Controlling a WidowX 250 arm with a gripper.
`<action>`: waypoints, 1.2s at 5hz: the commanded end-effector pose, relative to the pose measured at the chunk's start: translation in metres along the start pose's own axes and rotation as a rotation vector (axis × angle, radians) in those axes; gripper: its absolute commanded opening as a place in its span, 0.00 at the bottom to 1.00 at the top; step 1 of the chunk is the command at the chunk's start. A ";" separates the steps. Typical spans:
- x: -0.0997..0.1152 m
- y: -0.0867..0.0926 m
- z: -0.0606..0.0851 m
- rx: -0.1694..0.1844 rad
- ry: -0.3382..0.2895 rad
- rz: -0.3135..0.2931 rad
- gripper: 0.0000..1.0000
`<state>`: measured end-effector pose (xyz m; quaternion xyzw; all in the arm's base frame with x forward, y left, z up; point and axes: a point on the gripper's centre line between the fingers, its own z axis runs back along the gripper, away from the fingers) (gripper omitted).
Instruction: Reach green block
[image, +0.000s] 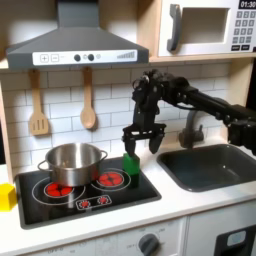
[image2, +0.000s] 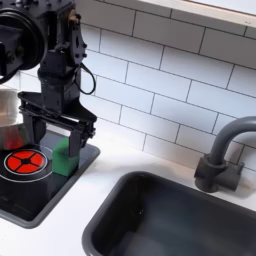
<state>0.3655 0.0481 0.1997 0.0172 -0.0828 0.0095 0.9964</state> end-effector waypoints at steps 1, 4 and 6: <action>0.003 0.000 -0.009 0.000 0.016 0.001 1.00; 0.014 0.002 -0.021 0.000 0.032 0.006 1.00; 0.013 0.003 -0.030 -0.003 0.050 0.001 1.00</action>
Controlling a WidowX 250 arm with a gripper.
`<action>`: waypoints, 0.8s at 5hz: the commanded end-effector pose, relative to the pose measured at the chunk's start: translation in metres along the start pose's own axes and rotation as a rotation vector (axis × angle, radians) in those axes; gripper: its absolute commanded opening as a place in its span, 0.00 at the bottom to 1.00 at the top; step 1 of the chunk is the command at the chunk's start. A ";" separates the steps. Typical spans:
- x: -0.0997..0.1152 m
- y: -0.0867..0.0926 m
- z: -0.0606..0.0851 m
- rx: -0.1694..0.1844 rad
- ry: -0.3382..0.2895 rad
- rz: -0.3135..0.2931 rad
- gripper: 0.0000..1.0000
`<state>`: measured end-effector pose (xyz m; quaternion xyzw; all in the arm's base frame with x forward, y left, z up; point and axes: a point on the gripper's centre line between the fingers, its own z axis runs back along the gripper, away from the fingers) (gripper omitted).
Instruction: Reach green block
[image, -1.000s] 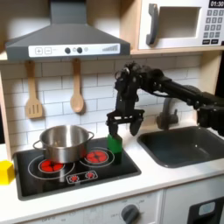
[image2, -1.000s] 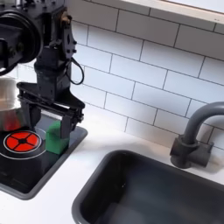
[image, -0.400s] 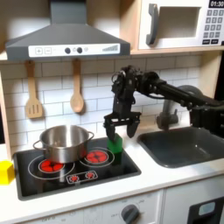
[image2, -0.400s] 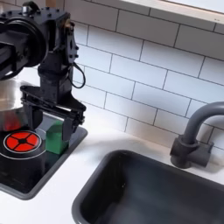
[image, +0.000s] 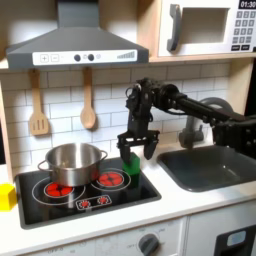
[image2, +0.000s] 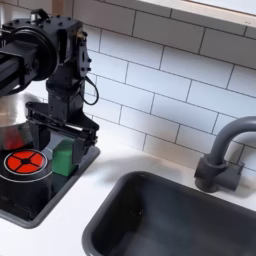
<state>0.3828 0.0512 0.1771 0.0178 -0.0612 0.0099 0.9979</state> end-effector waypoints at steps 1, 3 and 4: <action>0.002 0.000 -0.010 -0.002 0.013 -0.004 1.00; 0.009 0.000 -0.022 0.001 0.027 -0.012 1.00; 0.010 0.001 -0.030 0.000 0.046 -0.007 1.00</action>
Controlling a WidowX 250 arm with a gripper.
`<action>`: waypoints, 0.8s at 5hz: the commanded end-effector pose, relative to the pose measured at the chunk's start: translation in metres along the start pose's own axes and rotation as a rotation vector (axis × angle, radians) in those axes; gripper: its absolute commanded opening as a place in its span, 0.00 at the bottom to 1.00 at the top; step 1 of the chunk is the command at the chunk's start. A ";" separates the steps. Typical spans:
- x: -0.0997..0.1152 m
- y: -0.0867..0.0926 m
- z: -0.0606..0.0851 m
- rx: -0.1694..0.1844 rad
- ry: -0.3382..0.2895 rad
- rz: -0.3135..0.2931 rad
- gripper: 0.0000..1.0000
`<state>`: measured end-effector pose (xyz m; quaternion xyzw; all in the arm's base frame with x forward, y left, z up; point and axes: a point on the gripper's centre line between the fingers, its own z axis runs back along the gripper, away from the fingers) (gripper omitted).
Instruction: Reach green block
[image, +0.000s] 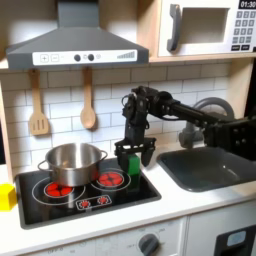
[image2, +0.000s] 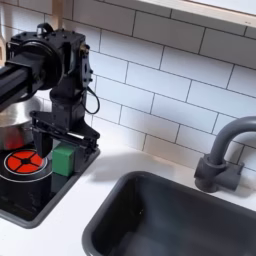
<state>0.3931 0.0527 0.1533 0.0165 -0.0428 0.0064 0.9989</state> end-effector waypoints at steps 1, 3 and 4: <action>0.004 0.000 -0.008 -0.003 0.013 0.002 1.00; 0.005 0.000 -0.013 -0.004 0.023 0.001 1.00; 0.005 0.000 -0.013 -0.004 0.023 0.001 1.00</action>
